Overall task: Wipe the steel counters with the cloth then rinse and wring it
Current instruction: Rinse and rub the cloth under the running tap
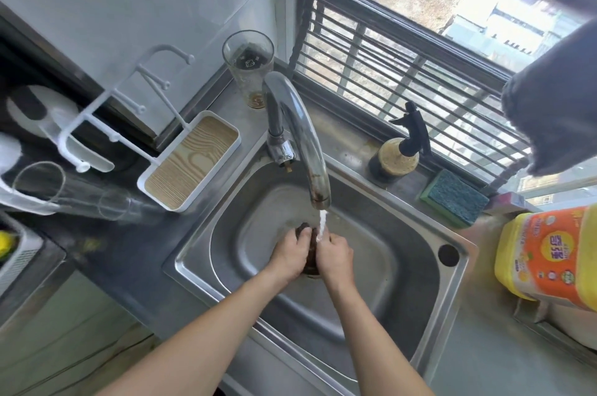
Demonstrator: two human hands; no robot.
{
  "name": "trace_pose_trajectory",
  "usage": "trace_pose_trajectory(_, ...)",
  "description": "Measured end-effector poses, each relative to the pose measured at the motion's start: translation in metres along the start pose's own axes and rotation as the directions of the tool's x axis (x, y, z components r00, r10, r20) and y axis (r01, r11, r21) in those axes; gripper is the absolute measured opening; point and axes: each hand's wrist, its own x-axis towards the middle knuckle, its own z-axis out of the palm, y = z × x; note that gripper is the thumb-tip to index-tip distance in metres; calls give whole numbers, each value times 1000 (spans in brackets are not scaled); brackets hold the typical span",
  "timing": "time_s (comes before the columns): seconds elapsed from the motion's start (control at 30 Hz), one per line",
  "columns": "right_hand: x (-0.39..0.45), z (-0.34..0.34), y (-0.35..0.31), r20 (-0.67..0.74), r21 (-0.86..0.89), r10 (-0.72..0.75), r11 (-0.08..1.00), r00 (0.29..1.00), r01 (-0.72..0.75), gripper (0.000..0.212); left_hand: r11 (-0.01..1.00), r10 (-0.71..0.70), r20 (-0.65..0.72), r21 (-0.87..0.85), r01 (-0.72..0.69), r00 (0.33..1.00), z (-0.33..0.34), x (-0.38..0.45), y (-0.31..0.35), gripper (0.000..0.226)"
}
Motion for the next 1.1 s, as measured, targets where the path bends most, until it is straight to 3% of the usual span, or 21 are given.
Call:
trace_pose_trajectory(0.07, 3, -4, 1, -13, 68, 44, 997, 999, -43, 35, 992, -61, 63, -104, 68, 996, -4, -1, -1, 31)
trace_pose_trajectory(0.13, 1, -6, 0, -51, 252, 116, 963, 992, -100, 33, 958, -118, 121, -247, 145, 986, -13, -5, 1, 18)
trace_pose_trajectory(0.3, -11, 4, -2, -21, 532, 112, 843, 993, -84, 31, 722, -293, 329, -540, 433, 898, -18, -17, 4, 42)
trace_pose_trajectory(0.37, -14, 5, -3, 47, 578, 108, 808, 993, -115, 28, 729, -325, 298, -525, 439, 898, -10, -15, 5, 40)
trace_pose_trajectory(0.43, -12, 5, -2, 34, 569, 153, 810, 988, -144, 27, 781, -313, 118, -532, 326, 942, -1, -12, 4, 13)
trace_pose_trajectory(0.5, -4, 9, 4, -25, 475, 176, 868, 984, -143, 22, 805, -264, -14, -554, 213, 964, 4, -6, 3, 26)
trace_pose_trajectory(0.6, -3, 11, 2, 41, 354, 190, 915, 981, -192, 24, 803, -179, 35, -573, 166, 983, 4, -7, 8, 43)
trace_pose_trajectory(0.73, -7, 5, -7, -6, 501, 209, 847, 978, -178, 27, 764, -271, 26, -602, 231, 962, 1, -5, 12, 46)
trace_pose_trajectory(0.83, -5, 3, -9, -3, 649, 168, 750, 986, -126, 34, 700, -368, 235, -567, 434, 900, 0, -8, 16, 71)
trace_pose_trajectory(0.9, -4, 5, -7, -27, 655, 126, 752, 992, -78, 42, 696, -389, 362, -488, 527, 847, -1, -11, 17, 85)
trace_pose_trajectory(0.97, -5, 6, -5, -53, 609, 81, 793, 995, -32, 41, 747, -384, 346, -428, 508, 856, 2, -12, 18, 72)
trace_pose_trajectory(1.03, -5, 6, -2, -64, 544, 69, 839, 996, -23, 37, 814, -350, 181, -426, 394, 919, 2, -11, 20, 39)
trace_pose_trajectory(1.1, -4, 6, 1, -93, 500, 82, 866, 992, -25, 29, 847, -298, 31, -453, 279, 954, 0, -5, 19, 19)
